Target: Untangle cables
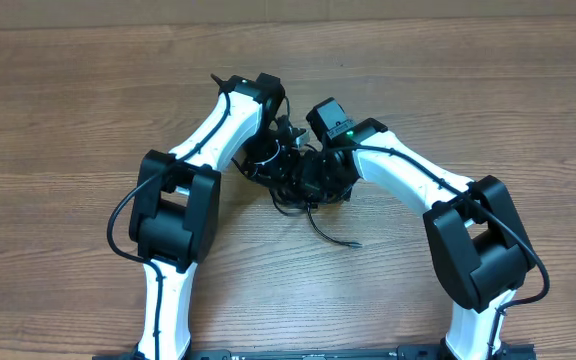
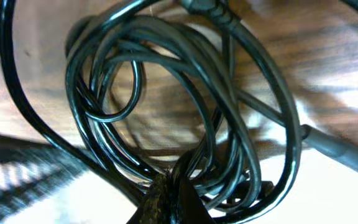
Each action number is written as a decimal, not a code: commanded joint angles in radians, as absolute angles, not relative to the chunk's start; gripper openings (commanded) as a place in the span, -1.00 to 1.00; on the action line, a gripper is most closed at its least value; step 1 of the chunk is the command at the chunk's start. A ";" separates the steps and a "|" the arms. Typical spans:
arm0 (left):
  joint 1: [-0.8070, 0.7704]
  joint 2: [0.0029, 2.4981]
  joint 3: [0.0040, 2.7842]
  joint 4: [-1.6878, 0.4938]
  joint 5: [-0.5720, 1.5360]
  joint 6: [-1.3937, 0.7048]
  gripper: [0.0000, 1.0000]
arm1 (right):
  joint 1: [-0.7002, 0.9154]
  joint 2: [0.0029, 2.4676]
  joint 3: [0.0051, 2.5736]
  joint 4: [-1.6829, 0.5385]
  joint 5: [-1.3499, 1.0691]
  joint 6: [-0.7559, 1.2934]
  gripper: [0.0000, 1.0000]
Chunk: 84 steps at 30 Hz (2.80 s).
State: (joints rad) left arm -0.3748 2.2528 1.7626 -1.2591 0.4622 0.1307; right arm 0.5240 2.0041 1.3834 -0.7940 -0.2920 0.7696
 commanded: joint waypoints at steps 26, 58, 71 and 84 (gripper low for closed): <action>-0.374 2.271 1.692 -1.031 0.460 -0.129 -0.89 | 0.517 1.965 1.383 -0.733 -0.305 0.843 -0.93; -0.373 2.346 1.699 -1.009 0.408 -0.203 -0.92 | 0.473 1.876 1.335 -0.749 -0.352 0.878 -0.74; -0.373 2.346 1.699 -1.010 0.408 -0.203 -0.92 | 0.522 1.877 1.197 -0.522 -0.316 0.983 -0.58; -0.373 2.346 1.699 -1.009 0.408 -0.203 -0.91 | 0.567 1.941 1.197 -0.486 -0.229 1.061 -0.63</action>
